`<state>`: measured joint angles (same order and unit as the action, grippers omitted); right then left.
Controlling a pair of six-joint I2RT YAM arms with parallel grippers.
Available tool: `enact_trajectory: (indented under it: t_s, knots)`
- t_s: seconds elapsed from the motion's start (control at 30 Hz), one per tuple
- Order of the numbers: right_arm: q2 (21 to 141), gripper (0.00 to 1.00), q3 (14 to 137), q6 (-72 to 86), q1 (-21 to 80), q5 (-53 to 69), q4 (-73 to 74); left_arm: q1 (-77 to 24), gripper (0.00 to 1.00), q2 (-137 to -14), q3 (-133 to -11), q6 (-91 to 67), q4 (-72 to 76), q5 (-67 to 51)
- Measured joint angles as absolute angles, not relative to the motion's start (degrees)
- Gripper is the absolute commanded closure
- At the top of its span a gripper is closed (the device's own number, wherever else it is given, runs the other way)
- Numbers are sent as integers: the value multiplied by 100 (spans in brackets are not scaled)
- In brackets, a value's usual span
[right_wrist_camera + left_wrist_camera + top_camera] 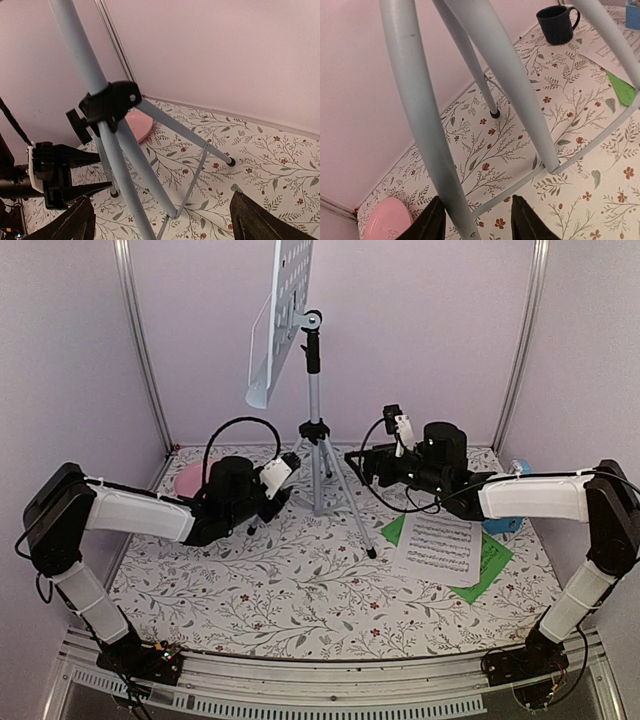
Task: Set up the instrument practice props
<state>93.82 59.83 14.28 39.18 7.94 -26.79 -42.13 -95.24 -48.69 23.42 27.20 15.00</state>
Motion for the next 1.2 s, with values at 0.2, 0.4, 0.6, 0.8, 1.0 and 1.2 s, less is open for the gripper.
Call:
enact_trajectory:
  t_s: [0.2, 0.4, 0.6, 0.8, 1.0, 1.2]
  knots:
    - [9382, 11, 5454, 1374, 3896, 1028, -2421, -4163, 49, -9439, -4869, 2110, 2580, 1181]
    - [9539, 15, 5299, 1144, 3900, 1297, -2287, -4099, 51, -9439, -4893, 1962, 2567, 998]
    - [9915, 22, 5301, 908, 3955, 1391, -2137, -4093, 56, -9537, -5081, 1876, 2469, 996]
    - [10248, 32, 5463, 711, 4047, 1372, -1881, -4093, 62, -9666, -5225, 1874, 2451, 1098]
    - [10328, 55, 5607, 563, 4075, 1267, -1643, -4082, 78, -9682, -5256, 1916, 2460, 1201]
    - [10359, 79, 5848, 427, 4086, 1103, -1313, -4060, 98, -9677, -5258, 1903, 2480, 1374]
